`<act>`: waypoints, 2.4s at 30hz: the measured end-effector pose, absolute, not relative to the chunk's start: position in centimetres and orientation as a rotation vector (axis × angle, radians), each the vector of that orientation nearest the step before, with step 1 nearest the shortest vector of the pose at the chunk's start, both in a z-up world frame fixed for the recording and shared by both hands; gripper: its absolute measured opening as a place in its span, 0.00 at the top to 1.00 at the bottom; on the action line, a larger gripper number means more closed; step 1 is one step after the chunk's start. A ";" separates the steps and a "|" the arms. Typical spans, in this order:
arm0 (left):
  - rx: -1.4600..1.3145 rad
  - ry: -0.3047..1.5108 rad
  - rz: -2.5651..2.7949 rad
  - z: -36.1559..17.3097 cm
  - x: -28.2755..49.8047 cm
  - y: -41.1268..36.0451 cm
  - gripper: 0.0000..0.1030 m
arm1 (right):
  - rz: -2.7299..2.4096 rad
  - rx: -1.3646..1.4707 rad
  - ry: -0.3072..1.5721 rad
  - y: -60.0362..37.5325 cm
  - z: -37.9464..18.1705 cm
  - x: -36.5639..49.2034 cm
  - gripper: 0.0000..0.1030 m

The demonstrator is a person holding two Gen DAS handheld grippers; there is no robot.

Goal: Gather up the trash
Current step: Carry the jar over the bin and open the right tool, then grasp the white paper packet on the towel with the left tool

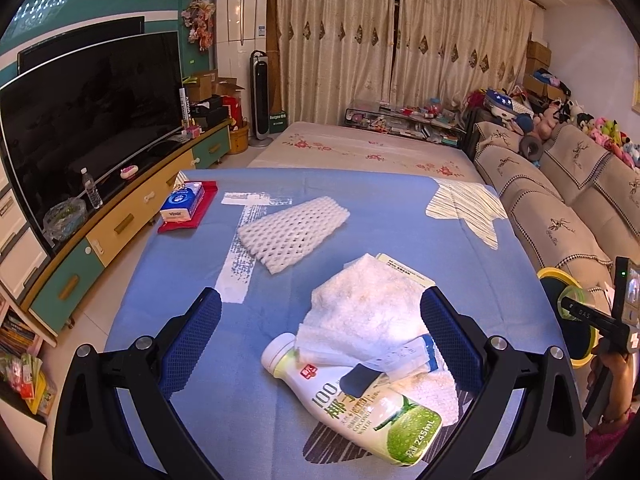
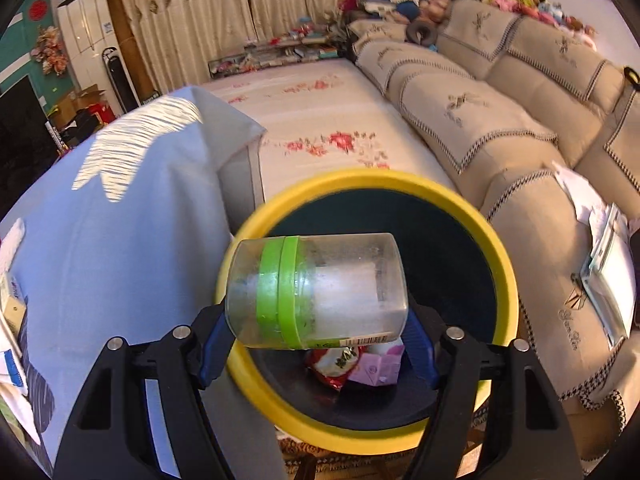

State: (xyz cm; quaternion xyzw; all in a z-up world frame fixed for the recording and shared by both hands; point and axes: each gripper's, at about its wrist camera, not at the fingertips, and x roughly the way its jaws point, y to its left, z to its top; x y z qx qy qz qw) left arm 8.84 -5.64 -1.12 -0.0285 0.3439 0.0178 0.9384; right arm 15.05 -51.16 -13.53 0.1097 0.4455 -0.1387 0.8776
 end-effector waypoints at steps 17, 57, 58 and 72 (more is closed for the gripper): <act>-0.044 0.745 -0.034 -2.1 8.6 -6.9 0.05 | -0.287 0.275 0.946 -53.0 -14.0 14.5 0.32; 0.049 0.798 -0.193 -2.8 7.0 -9.0 0.87 | -0.242 0.228 0.895 -51.1 -11.6 13.1 0.32; 0.046 0.791 -0.198 -2.4 6.8 -9.0 0.87 | -0.242 0.229 0.893 -51.2 -11.5 13.1 0.32; 0.086 0.666 -0.242 3.8 5.2 -10.1 0.87 | -0.173 0.201 0.883 -49.4 -10.4 12.6 0.32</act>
